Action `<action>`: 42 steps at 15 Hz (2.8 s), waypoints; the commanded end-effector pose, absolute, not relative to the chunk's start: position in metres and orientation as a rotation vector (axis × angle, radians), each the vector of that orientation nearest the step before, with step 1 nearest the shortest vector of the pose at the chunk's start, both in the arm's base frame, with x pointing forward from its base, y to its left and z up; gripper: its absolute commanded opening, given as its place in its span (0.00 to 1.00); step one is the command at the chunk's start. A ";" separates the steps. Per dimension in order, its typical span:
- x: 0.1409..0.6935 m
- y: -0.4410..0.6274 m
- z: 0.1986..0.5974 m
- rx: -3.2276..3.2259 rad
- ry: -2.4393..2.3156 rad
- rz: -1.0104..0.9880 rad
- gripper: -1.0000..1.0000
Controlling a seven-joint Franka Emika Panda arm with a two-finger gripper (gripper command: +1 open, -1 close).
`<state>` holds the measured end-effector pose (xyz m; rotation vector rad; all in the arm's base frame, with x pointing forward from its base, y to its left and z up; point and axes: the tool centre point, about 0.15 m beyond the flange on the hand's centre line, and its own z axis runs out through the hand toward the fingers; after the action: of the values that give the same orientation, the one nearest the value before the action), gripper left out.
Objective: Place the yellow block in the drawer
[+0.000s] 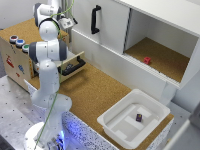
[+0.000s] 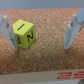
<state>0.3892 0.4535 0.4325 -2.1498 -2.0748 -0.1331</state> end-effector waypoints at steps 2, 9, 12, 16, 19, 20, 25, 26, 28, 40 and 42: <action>0.360 0.475 0.477 -2.228 -2.065 0.086 1.00; 0.360 0.485 0.454 -2.475 -1.779 0.028 1.00; 0.369 0.488 0.434 -2.615 -1.645 -0.108 1.00; 0.367 0.494 0.415 -2.697 -1.634 -0.133 1.00; 0.361 0.486 0.424 -2.762 -1.608 -0.245 0.00; 0.359 0.484 0.429 -2.781 -1.605 -0.267 0.00; 0.347 0.470 0.425 -2.792 -1.586 -0.228 0.00; 0.346 0.468 0.420 -2.778 -1.577 -0.195 0.00; 0.345 0.465 0.419 -2.750 -1.567 -0.182 0.00; 0.321 0.330 0.455 -2.572 -1.635 -0.230 0.00; 0.317 0.294 0.442 -2.415 -1.768 -0.231 0.00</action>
<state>0.3426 0.3984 0.4742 -2.7619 -1.6241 -0.0041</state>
